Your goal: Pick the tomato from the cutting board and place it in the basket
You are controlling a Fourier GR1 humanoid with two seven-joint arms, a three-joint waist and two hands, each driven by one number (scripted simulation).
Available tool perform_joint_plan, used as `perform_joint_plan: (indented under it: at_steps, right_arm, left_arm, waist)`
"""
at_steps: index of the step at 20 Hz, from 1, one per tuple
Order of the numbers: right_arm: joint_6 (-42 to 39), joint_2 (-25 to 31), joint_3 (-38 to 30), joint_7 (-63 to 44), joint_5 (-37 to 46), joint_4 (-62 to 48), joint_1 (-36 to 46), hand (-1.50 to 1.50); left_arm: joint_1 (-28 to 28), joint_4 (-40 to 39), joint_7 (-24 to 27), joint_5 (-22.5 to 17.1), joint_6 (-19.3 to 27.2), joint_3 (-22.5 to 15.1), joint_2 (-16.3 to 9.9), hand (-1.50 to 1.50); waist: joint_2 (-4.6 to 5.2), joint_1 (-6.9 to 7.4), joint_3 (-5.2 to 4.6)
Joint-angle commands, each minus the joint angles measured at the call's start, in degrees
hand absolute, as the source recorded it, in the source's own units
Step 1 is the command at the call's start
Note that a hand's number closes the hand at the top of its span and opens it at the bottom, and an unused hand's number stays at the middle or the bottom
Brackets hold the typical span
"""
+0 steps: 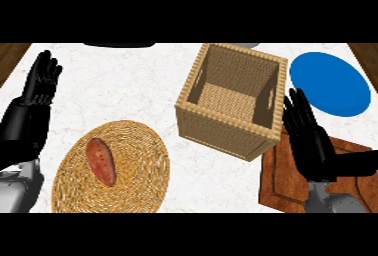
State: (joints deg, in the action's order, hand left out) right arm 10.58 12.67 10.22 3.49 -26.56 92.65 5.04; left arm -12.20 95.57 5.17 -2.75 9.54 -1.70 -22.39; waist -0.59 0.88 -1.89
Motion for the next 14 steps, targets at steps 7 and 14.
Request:
perform_joint_plan:
  at_steps: [7, 14]
  right_arm:
    - [-1.11, 22.28, -8.47, 7.36, 16.69, 0.27, -1.93, 1.50]
    - [25.44, 4.57, 1.26, 2.28, 34.72, -6.24, 3.25, -1.50]
  left_arm:
    - [4.08, -4.78, -3.36, -3.62, -8.94, -4.75, 0.00, 0.00]
    - [1.36, -5.67, -4.70, -3.39, -10.99, -5.98, 1.09, 0.00]
  waist:
    - [0.83, -2.27, 1.60]
    - [0.77, -0.26, 1.76]
